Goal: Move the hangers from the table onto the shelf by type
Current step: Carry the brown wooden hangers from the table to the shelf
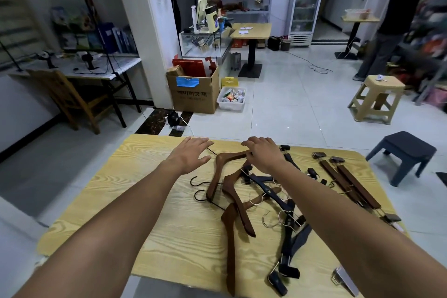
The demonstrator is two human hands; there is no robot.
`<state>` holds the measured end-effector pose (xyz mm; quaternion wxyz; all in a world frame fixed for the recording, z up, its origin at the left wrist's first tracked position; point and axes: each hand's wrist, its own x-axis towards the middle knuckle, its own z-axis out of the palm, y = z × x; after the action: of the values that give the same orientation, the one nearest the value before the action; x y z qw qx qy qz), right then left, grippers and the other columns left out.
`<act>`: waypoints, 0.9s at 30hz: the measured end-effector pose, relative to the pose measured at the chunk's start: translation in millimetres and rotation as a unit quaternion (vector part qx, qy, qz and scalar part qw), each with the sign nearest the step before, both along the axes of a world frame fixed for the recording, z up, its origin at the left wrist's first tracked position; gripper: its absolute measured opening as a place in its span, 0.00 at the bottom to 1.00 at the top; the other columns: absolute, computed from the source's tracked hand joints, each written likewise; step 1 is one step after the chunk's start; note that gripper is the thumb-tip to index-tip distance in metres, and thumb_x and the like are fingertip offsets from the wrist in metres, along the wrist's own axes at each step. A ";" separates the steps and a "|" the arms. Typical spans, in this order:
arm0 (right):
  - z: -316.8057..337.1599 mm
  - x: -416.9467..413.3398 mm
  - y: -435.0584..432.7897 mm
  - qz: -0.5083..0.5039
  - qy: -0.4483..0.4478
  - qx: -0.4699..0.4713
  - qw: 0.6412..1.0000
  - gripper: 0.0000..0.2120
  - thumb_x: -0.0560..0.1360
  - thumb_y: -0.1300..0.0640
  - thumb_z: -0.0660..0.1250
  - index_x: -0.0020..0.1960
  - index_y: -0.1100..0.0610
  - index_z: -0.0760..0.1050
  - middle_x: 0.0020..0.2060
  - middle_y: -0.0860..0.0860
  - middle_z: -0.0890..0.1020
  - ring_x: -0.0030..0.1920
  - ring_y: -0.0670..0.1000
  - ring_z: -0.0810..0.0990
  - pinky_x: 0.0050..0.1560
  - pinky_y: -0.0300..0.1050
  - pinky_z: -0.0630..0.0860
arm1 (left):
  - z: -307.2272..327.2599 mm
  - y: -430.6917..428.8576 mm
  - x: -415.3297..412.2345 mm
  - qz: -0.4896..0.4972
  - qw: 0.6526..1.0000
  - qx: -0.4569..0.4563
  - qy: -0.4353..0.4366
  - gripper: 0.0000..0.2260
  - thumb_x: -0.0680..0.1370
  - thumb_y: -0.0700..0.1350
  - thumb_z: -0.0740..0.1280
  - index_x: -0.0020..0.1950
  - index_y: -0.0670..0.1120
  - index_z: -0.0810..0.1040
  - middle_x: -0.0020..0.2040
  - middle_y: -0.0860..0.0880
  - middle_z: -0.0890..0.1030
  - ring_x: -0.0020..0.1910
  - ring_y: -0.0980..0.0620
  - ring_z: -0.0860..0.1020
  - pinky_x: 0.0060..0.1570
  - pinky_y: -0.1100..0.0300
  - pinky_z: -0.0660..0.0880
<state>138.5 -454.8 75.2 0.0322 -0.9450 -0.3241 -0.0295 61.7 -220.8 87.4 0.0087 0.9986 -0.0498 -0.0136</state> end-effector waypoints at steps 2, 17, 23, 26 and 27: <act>-3.0 16.0 0.2 -0.001 0.009 -0.006 1.000 0.21 0.80 0.54 0.54 0.73 0.51 0.65 0.70 0.52 0.69 0.68 0.55 0.68 0.69 0.50 0.61 | -1.1 0.0 14.1 0.006 1.000 0.000 0.005 0.24 0.81 0.55 0.56 0.76 0.53 0.58 0.77 0.52 0.59 0.75 0.54 0.57 0.76 0.54 0.46; -66.7 120.8 21.6 0.056 0.055 -0.062 0.995 0.21 0.80 0.55 0.55 0.73 0.53 0.64 0.69 0.54 0.70 0.68 0.57 0.68 0.68 0.50 0.62 | -62.9 12.0 98.0 0.054 0.996 -0.015 0.068 0.24 0.81 0.55 0.55 0.77 0.53 0.56 0.77 0.52 0.58 0.76 0.54 0.56 0.76 0.54 0.46; -100.2 154.6 26.2 0.062 0.085 -0.097 0.990 0.21 0.79 0.57 0.56 0.71 0.54 0.65 0.67 0.55 0.71 0.65 0.58 0.70 0.66 0.52 0.63 | -89.9 12.7 123.5 0.055 0.993 -0.027 0.097 0.24 0.82 0.55 0.54 0.77 0.52 0.56 0.77 0.52 0.58 0.76 0.55 0.56 0.76 0.55 0.46; -114.2 168.6 30.0 0.064 0.101 -0.111 0.987 0.21 0.79 0.57 0.56 0.72 0.55 0.64 0.67 0.56 0.71 0.66 0.59 0.69 0.67 0.52 0.63 | -104.5 12.6 134.6 0.058 0.992 -0.033 0.107 0.24 0.82 0.55 0.54 0.76 0.52 0.56 0.77 0.52 0.59 0.76 0.55 0.56 0.76 0.54 0.46; -118.8 173.0 31.7 0.065 0.104 -0.117 0.986 0.21 0.79 0.57 0.56 0.71 0.56 0.64 0.67 0.56 0.71 0.66 0.59 0.69 0.67 0.53 0.63 | -109.4 12.7 138.5 0.059 0.991 -0.037 0.112 0.24 0.81 0.55 0.54 0.76 0.52 0.56 0.77 0.52 0.59 0.76 0.55 0.56 0.76 0.54 0.46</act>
<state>311.5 -423.1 -43.6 -0.0433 -0.9172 -0.3807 0.1094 200.2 -208.1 -22.0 0.0518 0.9910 0.0102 -0.1229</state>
